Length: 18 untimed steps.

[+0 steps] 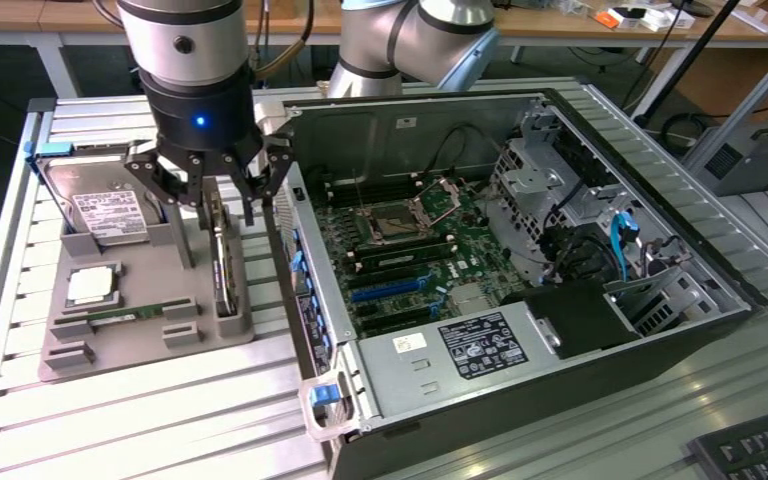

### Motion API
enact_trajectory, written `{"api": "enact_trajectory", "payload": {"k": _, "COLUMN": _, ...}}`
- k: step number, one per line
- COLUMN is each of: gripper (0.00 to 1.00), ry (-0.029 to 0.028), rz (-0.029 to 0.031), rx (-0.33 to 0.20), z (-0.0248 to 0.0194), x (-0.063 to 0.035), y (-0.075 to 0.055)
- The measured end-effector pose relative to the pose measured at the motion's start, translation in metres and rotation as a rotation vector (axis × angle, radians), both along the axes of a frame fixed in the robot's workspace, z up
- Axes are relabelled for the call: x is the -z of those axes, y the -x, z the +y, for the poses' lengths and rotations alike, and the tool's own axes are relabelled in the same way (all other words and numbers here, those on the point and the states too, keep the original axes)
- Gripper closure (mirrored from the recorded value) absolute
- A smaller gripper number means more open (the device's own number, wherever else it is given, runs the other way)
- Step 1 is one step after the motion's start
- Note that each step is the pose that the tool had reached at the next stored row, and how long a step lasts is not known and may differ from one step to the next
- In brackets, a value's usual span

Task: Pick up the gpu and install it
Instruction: 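Pick up the gpu and move the gpu toward the slot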

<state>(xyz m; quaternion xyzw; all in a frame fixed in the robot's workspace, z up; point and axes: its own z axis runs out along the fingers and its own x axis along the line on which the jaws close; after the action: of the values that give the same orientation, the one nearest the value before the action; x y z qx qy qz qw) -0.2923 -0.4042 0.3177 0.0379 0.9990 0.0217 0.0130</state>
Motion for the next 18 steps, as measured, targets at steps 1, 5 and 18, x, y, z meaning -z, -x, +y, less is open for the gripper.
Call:
{"api": "enact_trajectory", "payload": {"k": 1, "gripper": 0.52, "ry": 0.0000, "rz": 0.0000, "rx": 0.000, "z": -0.0001, "x": 0.0002, "y": 0.0000}}
{"api": "enact_trajectory", "payload": {"k": 5, "gripper": 0.52, "ry": -0.0001, "rz": 0.0000, "rx": 0.000, "z": -0.0003, "x": 0.0010, "y": 0.0000}}
{"api": "enact_trajectory", "payload": {"k": 18, "gripper": 0.52, "ry": 0.0000, "rz": 0.0000, "rx": 0.000, "z": -0.0011, "x": 0.0033, "y": 0.0000}}
